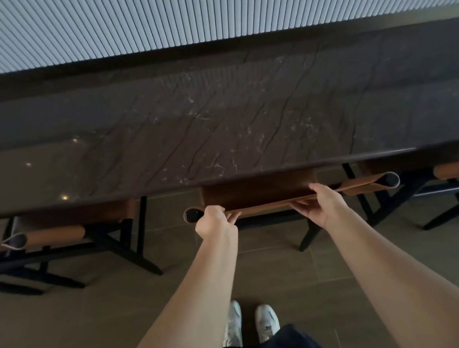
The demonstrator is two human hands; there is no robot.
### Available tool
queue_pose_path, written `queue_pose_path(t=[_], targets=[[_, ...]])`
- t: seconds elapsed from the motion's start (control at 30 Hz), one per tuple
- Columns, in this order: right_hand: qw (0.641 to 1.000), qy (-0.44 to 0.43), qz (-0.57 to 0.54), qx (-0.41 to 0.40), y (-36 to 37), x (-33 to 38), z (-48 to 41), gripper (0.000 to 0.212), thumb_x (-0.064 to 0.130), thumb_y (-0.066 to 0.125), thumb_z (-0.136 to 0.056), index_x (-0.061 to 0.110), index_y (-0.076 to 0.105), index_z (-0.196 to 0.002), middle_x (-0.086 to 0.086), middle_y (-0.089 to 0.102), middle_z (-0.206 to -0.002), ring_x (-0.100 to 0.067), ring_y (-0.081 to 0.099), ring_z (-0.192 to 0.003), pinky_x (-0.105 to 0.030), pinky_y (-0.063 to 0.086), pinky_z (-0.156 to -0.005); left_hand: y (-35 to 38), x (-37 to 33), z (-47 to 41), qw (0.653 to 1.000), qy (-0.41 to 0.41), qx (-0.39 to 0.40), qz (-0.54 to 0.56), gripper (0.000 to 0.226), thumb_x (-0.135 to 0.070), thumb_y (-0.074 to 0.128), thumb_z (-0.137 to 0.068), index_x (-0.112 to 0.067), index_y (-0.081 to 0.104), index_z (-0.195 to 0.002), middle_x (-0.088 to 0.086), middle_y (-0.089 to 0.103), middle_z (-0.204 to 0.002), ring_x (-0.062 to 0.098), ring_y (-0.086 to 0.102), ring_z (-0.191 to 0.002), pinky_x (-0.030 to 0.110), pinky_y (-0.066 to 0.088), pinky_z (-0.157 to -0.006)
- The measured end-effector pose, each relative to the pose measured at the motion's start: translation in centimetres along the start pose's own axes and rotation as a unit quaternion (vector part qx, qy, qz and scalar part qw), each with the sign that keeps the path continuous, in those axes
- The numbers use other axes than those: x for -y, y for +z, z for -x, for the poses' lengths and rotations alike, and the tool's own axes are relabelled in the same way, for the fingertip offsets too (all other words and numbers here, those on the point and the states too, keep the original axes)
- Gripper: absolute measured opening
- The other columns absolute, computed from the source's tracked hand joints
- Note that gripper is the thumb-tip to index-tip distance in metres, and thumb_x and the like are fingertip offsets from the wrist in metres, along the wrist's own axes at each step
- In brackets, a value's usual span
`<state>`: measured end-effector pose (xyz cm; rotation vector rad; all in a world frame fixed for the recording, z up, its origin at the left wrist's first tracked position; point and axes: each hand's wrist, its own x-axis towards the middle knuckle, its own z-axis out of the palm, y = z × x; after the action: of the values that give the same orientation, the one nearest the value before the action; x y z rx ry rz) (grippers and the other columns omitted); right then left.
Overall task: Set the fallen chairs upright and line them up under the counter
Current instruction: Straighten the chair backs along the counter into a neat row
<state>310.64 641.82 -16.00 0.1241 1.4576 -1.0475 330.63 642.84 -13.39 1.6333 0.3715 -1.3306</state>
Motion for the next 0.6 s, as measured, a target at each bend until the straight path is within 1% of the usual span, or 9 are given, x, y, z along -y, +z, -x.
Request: queue_pose_path(t=[0.07, 0.17, 0.23, 0.3, 0.37, 0.43, 0.5, 0.6], targets=[[1.000, -0.002, -0.001, -0.001, 0.1, 0.2, -0.3, 0.029, -0.004, 0.043, -0.098, 0.001, 0.048, -0.126, -0.024, 0.055, -0.120, -0.038, 0.062, -0.093, -0.049, 0.056, -0.059, -0.3, 0.0, -0.1, 1.000, -0.002, 0.003, -0.001, 0.021, 0.017, 0.045, -0.086, -0.003, 0.051, -0.081, 0.017, 0.056, -0.082, 0.031, 0.061, -0.070, 0.048, 0.058, -0.081], [1.000, -0.011, -0.021, 0.002, 0.1, -0.3, -0.5, 0.032, -0.012, 0.039, -0.093, 0.001, 0.047, -0.121, -0.025, 0.051, -0.121, -0.040, 0.059, -0.094, -0.051, 0.055, -0.057, -0.8, -0.5, -0.5, 1.000, -0.007, 0.001, 0.007, 0.024, 0.019, 0.044, -0.085, -0.004, 0.051, -0.080, 0.017, 0.055, -0.081, 0.035, 0.062, -0.079, 0.050, 0.057, -0.081], [0.999, -0.016, -0.031, 0.004, 0.1, -1.0, -0.4, 0.037, -0.014, 0.039, -0.092, 0.000, 0.046, -0.125, -0.025, 0.049, -0.124, -0.041, 0.058, -0.097, -0.052, 0.056, -0.057, -1.2, -1.0, -0.6, 1.000, -0.010, 0.006, 0.004, 0.026, 0.020, 0.045, -0.084, -0.004, 0.052, -0.079, 0.017, 0.054, -0.082, 0.038, 0.061, -0.087, 0.051, 0.057, -0.081], [0.999, -0.018, -0.039, 0.006, 0.3, -1.8, -0.3, 0.041, -0.015, 0.039, -0.091, 0.000, 0.044, -0.129, -0.025, 0.048, -0.126, -0.041, 0.058, -0.098, -0.051, 0.057, -0.057, -1.9, -1.4, -0.7, 1.000, -0.011, 0.008, 0.001, 0.026, 0.019, 0.046, -0.084, -0.005, 0.053, -0.080, 0.019, 0.054, -0.088, 0.041, 0.061, -0.093, 0.051, 0.057, -0.081], [0.999, -0.018, -0.045, 0.007, 0.8, -2.6, 0.0, 0.043, -0.015, 0.040, -0.091, 0.000, 0.043, -0.132, -0.025, 0.046, -0.129, -0.040, 0.058, -0.096, -0.050, 0.056, -0.056, -2.8, -1.9, -0.9, 1.000, -0.011, 0.010, 0.000, 0.025, 0.019, 0.047, -0.084, -0.005, 0.054, -0.082, 0.020, 0.055, -0.093, 0.043, 0.061, -0.096, 0.052, 0.057, -0.081], [0.998, -0.017, -0.053, 0.007, 1.4, -3.6, 0.3, 0.046, -0.015, 0.040, -0.092, 0.000, 0.041, -0.135, -0.025, 0.046, -0.130, -0.039, 0.059, -0.095, -0.050, 0.056, -0.056, -3.8, -2.6, -1.3, 1.000, -0.008, 0.011, 0.006, 0.025, 0.019, 0.047, -0.085, -0.004, 0.054, -0.084, 0.019, 0.054, -0.091, 0.044, 0.060, -0.096, 0.053, 0.057, -0.081], [0.998, -0.014, -0.057, 0.011, 2.3, -4.6, 0.6, 0.050, -0.015, 0.040, -0.092, 0.003, 0.040, -0.139, -0.025, 0.046, -0.131, -0.039, 0.059, -0.097, -0.049, 0.056, -0.057, -4.8, -3.4, -1.9, 1.000, -0.002, 0.008, 0.008, 0.024, 0.019, 0.047, -0.085, -0.001, 0.057, -0.093, 0.021, 0.055, -0.098, 0.044, 0.060, -0.096, 0.053, 0.057, -0.081], [0.998, -0.007, -0.059, 0.028, 4.1, -5.9, 1.2, 0.053, -0.015, 0.040, -0.093, 0.005, 0.038, -0.142, -0.024, 0.045, -0.135, -0.040, 0.058, -0.102, -0.050, 0.056, -0.065, -6.2, -5.1, -2.8, 1.000, 0.013, 0.014, 0.010, 0.038, 0.019, 0.046, -0.085, 0.001, 0.056, -0.117, 0.023, 0.054, -0.110, 0.045, 0.060, -0.098, 0.053, 0.056, -0.083]])
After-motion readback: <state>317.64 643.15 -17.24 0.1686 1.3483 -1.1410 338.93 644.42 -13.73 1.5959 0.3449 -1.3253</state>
